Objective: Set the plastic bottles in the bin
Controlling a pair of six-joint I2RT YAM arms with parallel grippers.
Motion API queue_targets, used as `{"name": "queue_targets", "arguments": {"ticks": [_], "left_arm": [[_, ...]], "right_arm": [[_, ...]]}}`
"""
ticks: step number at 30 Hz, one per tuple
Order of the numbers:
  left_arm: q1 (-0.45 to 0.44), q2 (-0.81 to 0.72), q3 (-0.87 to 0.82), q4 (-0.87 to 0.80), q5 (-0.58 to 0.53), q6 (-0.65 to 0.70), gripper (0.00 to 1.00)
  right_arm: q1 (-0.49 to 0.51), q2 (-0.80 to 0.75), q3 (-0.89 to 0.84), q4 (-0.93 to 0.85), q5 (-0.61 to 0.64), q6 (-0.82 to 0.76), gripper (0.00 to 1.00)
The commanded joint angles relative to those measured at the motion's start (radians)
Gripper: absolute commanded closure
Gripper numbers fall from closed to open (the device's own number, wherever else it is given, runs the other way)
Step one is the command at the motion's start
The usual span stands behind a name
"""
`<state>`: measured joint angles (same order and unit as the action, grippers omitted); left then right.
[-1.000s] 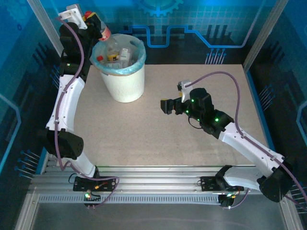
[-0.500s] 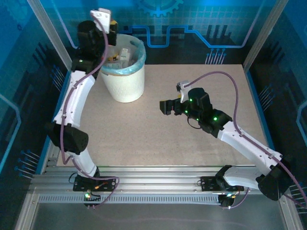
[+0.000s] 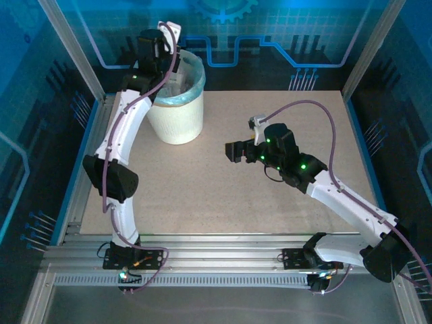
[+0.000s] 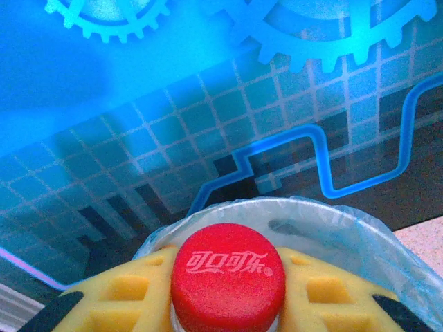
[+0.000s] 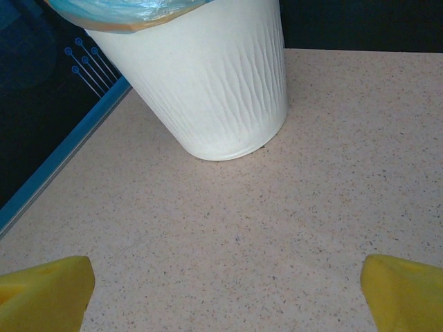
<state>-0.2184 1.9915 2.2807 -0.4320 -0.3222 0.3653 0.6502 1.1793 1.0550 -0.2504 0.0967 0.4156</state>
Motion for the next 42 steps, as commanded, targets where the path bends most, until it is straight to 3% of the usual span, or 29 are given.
{"name": "queue_targets", "arguments": {"ticks": [1,6,13,15,17,20,23,27,34,36,38,40,42], "left_arm": [[0.003,0.064,0.059,-0.124,-0.086,-0.007,1.00],[-0.004,0.130,0.118,-0.197,-0.113,-0.003,0.95],[-0.018,0.152,0.136,-0.182,-0.204,0.067,0.96],[-0.019,0.162,0.147,-0.187,-0.213,0.070,0.82],[-0.016,0.169,0.155,-0.205,-0.199,0.045,0.79],[-0.013,0.169,0.155,-0.233,-0.142,-0.005,0.54],[-0.013,0.161,0.160,-0.248,-0.073,-0.057,0.48],[-0.013,0.161,0.205,-0.278,0.001,-0.110,0.30],[-0.012,0.138,0.227,-0.240,-0.033,-0.099,0.44],[-0.011,0.131,0.228,-0.233,-0.034,-0.093,0.40],[-0.012,0.117,0.227,-0.234,-0.019,-0.098,0.27],[-0.012,0.103,0.227,-0.234,-0.005,-0.116,0.25],[-0.013,0.089,0.226,-0.227,-0.003,-0.123,0.30]], "right_arm": [[-0.016,0.006,0.032,-0.020,-0.005,0.014,0.00],[-0.018,0.011,0.031,-0.035,-0.004,0.017,0.00],[-0.024,0.014,0.031,-0.037,-0.008,0.024,0.00],[-0.025,0.018,0.033,-0.034,-0.010,0.024,0.00],[-0.026,0.023,0.036,-0.031,-0.012,0.025,0.00],[-0.026,0.025,0.037,-0.032,-0.019,0.029,0.00],[-0.027,0.022,0.037,-0.037,-0.020,0.029,0.00],[-0.030,0.015,0.034,-0.044,-0.014,0.031,0.00],[-0.032,0.013,0.027,-0.043,-0.016,0.040,0.00],[-0.034,0.011,0.027,-0.042,-0.015,0.042,0.00],[-0.034,0.012,0.023,-0.038,-0.014,0.045,0.00],[-0.034,0.015,0.023,-0.038,-0.015,0.048,0.00],[-0.035,0.019,0.026,-0.039,-0.018,0.051,0.00]]}}
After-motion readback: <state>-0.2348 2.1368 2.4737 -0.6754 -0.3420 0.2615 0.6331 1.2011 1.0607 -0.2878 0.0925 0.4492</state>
